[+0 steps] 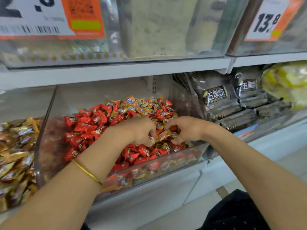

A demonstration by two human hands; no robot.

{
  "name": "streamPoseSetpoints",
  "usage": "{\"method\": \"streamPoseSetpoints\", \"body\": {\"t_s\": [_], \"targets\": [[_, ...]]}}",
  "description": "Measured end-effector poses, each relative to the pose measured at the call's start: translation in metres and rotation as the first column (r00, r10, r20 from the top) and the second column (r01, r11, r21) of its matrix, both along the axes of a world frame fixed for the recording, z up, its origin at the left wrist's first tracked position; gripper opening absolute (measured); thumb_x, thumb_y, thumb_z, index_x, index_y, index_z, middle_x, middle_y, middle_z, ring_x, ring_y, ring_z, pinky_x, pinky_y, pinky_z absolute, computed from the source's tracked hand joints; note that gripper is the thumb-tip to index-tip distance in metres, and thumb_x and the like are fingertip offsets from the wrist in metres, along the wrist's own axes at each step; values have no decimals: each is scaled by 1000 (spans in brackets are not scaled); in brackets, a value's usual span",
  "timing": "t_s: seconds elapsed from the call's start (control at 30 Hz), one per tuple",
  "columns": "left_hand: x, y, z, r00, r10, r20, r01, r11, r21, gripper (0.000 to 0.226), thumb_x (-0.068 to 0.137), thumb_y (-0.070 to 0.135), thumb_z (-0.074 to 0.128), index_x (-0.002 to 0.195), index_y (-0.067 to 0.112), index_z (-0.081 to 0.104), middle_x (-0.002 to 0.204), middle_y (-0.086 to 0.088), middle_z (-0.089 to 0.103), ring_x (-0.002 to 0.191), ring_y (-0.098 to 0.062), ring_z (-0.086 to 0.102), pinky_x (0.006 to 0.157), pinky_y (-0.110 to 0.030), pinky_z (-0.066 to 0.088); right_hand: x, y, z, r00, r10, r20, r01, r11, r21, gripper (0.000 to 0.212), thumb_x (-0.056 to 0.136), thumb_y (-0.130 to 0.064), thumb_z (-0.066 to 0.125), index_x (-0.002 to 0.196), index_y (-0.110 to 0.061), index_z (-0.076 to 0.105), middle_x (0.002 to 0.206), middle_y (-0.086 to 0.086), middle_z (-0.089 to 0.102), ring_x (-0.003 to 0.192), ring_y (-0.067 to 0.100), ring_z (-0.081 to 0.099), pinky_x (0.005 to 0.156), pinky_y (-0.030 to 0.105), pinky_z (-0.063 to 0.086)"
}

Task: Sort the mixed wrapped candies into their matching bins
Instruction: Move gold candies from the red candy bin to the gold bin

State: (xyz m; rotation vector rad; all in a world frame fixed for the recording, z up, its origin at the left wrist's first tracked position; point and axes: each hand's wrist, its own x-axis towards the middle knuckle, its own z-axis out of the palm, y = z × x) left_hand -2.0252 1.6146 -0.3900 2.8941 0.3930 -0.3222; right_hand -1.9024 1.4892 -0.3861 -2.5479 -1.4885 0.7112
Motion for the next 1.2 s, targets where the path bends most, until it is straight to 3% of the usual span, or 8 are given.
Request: {"method": "streamPoseSetpoints", "body": {"t_s": [0.23, 0.4, 0.5, 0.6, 0.77, 0.97, 1.07, 1.2], "targets": [[7, -8, -11, 992, 64, 108, -60, 997, -38, 45, 81, 30, 70, 122, 21, 54, 121, -2, 46, 114, -21, 47, 96, -36, 42, -3, -6, -8, 995, -6, -102, 19, 991, 130, 70, 72, -18, 80, 135, -20, 49, 138, -2, 49, 103, 7, 46, 95, 19, 36], [9, -12, -12, 992, 51, 119, -53, 998, 20, 22, 81, 25, 70, 99, 19, 59, 103, 2, 42, 107, -20, 46, 84, -31, 39, -7, -4, -7, 1000, -3, 4, 3, 977, 215, 52, 75, -11, 76, 124, -20, 61, 78, -20, 42, 78, 4, 39, 58, 2, 31], [7, -11, -6, 974, 122, 191, -100, 987, -125, 16, 79, 14, 72, 90, 5, 64, 100, -7, 54, 91, -20, 52, 79, -31, 46, -6, -4, -8, 997, -43, -60, 58, 961, 272, 45, 76, -6, 75, 118, -19, 65, 75, -15, 44, 65, 1, 43, 54, 2, 33], [6, -8, 3, 908, 287, 306, -180, 925, -334, 13, 80, 5, 65, 86, -5, 61, 83, -8, 55, 69, -14, 48, 61, -27, 38, -4, -5, -5, 950, -118, -291, 217, 917, 336, 39, 80, 1, 70, 116, -12, 66, 69, -10, 45, 60, 7, 51, 65, 20, 54], [4, -4, 1, 817, 442, 370, -148, 782, -606, 10, 88, 10, 58, 88, 14, 49, 101, -9, 65, 93, -16, 63, 87, -36, 50, -2, -9, -2, 756, -165, -634, 436, 848, 300, 44, 87, 6, 58, 127, -13, 56, 99, 3, 52, 89, 13, 57, 63, 20, 56], [8, -12, 1, 918, 274, 286, -105, 864, -492, 22, 93, 8, 44, 106, 16, 60, 100, -6, 58, 79, -15, 53, 64, -23, 40, -6, -7, 5, 598, -289, -748, 639, 735, 226, 33, 96, 3, 33, 111, -11, 59, 98, 11, 50, 64, 18, 54, 48, 26, 53], [7, -14, -3, 974, 83, 210, 6, 919, -394, 15, 89, 12, 59, 101, 14, 67, 84, 6, 53, 71, -4, 48, 59, -12, 39, -8, -3, 11, 505, -313, -804, 730, 653, 205, 27, 95, -4, 34, 93, -9, 60, 72, 6, 42, 47, 12, 32, 31, 15, 24], [9, -13, -11, 990, -31, 136, 72, 948, -309, 27, 84, 21, 68, 111, 16, 67, 86, 12, 45, 85, -6, 48, 75, -22, 41, -8, -4, 8, 709, -302, -638, 585, 756, 293, 22, 95, -27, 52, 81, -11, 56, 65, 1, 41, 48, 10, 33, 35, 18, 25]]}}
